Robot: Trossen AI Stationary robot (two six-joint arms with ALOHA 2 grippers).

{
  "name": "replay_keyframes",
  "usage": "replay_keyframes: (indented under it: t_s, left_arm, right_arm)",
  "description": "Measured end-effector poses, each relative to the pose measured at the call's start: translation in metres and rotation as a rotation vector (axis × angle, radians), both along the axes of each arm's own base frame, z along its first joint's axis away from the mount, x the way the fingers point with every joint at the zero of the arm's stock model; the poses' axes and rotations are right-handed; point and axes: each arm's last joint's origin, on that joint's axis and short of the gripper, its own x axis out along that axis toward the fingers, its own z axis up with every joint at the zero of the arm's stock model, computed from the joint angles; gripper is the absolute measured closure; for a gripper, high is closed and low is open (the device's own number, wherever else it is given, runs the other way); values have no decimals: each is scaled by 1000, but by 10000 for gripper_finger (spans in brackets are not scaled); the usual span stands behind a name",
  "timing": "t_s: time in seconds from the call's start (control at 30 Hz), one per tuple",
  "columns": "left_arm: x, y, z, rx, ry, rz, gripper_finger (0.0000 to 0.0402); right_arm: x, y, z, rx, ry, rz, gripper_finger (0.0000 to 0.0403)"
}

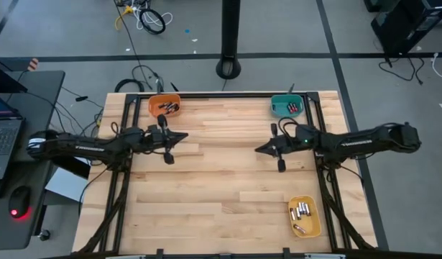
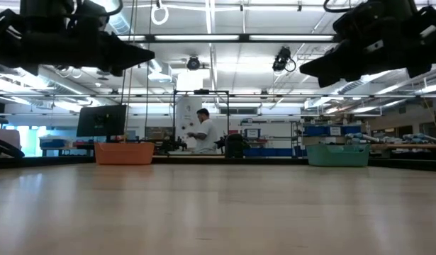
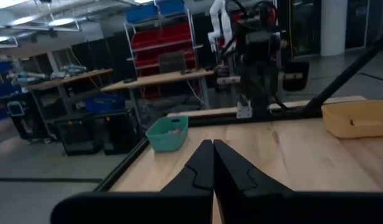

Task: Sort batteries
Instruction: Return to Home Position

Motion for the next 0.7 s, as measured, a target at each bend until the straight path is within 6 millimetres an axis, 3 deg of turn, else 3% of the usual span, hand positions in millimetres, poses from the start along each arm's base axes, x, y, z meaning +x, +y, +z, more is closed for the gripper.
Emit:
replay_keyframes:
  t_s: [0.7]
  left_arm:
    - [-44, -7, 6, -28, 52, -14, 394]
  right_arm:
    - [-44, 6, -16, 17, -117, -57, 396]
